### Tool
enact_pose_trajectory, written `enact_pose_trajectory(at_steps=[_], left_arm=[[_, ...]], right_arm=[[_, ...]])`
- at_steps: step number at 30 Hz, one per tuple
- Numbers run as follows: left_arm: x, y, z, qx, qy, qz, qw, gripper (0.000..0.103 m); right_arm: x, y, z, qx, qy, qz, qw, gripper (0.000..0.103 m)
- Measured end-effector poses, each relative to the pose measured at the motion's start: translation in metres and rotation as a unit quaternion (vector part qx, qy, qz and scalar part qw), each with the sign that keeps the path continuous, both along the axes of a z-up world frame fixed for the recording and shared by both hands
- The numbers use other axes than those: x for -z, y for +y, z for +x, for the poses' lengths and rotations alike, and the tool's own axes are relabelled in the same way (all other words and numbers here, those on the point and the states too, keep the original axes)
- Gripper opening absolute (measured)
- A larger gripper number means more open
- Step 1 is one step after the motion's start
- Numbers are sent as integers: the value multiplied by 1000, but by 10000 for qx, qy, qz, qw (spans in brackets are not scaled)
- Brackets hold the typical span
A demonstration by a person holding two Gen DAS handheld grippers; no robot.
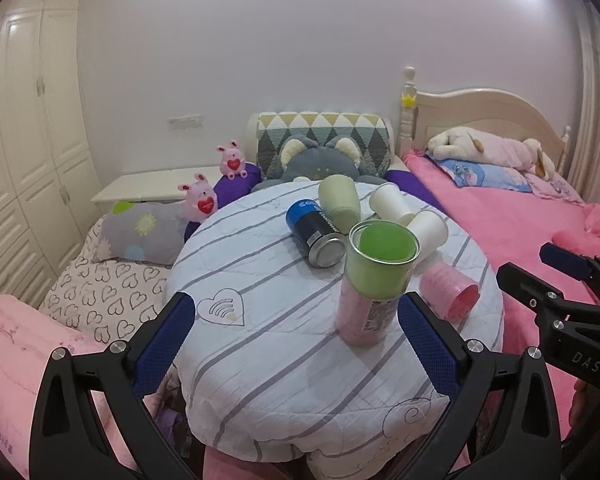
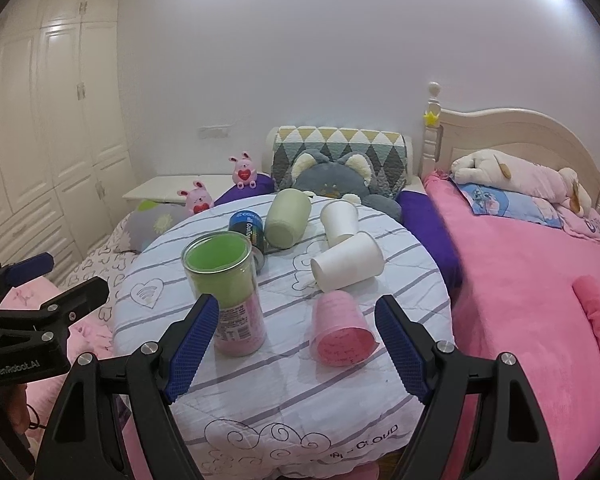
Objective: Flip cup upright
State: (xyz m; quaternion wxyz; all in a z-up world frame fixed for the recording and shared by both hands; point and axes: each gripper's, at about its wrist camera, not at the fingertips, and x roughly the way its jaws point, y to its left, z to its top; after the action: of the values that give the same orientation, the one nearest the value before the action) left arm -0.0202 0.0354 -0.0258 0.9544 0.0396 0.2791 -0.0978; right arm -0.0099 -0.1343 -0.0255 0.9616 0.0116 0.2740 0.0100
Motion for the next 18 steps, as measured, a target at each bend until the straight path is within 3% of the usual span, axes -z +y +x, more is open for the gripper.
enact_pose_trajectory(at_steps=[18], left_arm=[[4,-11,3,75,74,104,9999,102]], right_arm=[[0,-16,-1,348,50,116,9993,82]])
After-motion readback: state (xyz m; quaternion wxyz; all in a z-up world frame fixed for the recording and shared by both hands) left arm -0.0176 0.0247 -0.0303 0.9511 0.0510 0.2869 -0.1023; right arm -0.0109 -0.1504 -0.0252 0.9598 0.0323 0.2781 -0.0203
